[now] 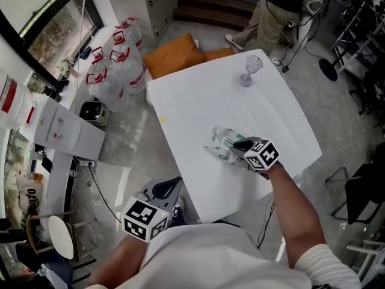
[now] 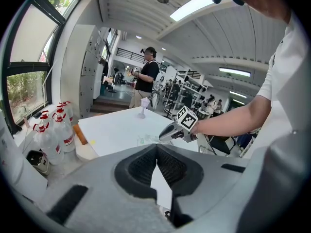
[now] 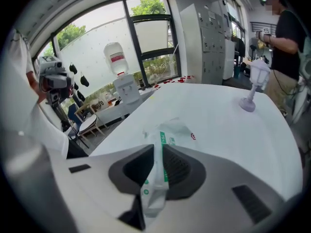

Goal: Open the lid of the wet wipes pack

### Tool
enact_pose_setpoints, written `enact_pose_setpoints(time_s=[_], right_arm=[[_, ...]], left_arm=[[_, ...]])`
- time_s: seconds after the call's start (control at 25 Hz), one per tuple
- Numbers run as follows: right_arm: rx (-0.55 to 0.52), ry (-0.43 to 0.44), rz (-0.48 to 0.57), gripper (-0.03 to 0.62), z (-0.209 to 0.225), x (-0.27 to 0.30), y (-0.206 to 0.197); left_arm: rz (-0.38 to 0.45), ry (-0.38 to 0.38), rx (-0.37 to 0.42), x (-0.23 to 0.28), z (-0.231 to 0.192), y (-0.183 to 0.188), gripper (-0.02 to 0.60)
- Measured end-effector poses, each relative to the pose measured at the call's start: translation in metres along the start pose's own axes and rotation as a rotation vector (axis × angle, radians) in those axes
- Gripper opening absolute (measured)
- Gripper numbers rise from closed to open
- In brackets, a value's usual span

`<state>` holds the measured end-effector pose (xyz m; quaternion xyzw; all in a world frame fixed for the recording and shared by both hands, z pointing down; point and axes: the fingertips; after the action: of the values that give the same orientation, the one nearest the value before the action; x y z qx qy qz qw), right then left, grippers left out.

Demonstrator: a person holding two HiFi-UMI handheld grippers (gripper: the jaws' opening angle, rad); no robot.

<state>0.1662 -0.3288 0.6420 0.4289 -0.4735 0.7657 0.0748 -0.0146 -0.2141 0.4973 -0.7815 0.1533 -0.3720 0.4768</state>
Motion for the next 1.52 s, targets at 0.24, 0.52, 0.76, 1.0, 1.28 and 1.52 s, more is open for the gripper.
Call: enact_pose_setpoints(time_s=[0.24, 0.52, 0.76, 1.0, 1.28, 1.52], right_arm=[[-0.014, -0.074, 0.034, 0.037, 0.017, -0.014, 0.013], [-0.091, -0.178, 0.052, 0.031, 0.027, -0.017, 0.016], [-0.069, -0.333, 0.062, 0.038, 0.059, -0.022, 0.014], [-0.059, -0.383, 0.038, 0.054, 0.081, -0.015, 0.008], [-0.036, -0.367, -0.010, 0.075, 0.099, 0.006, -0.001], [-0.012, -0.343, -0.057, 0.094, 0.106, 0.022, -0.015]], left_arm=[[0.002, -0.004, 0.001, 0.003, 0.000, 0.000, 0.008], [0.008, -0.008, 0.001, 0.004, 0.002, 0.002, 0.008], [0.000, 0.000, -0.005, 0.003, 0.002, -0.002, 0.008], [-0.006, 0.014, -0.013, 0.000, 0.003, -0.004, 0.008], [-0.017, 0.045, -0.027, -0.003, -0.001, -0.010, 0.008], [-0.033, 0.053, -0.032, -0.001, 0.000, -0.015, 0.009]])
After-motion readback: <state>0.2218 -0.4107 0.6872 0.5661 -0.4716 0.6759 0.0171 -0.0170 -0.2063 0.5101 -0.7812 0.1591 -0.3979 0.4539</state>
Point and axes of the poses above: the fingertips, and each gripper's own axes: x forward along the fingers, z to its right, y out of its top, and after that the axes turned 4 degrees about z, right-handed
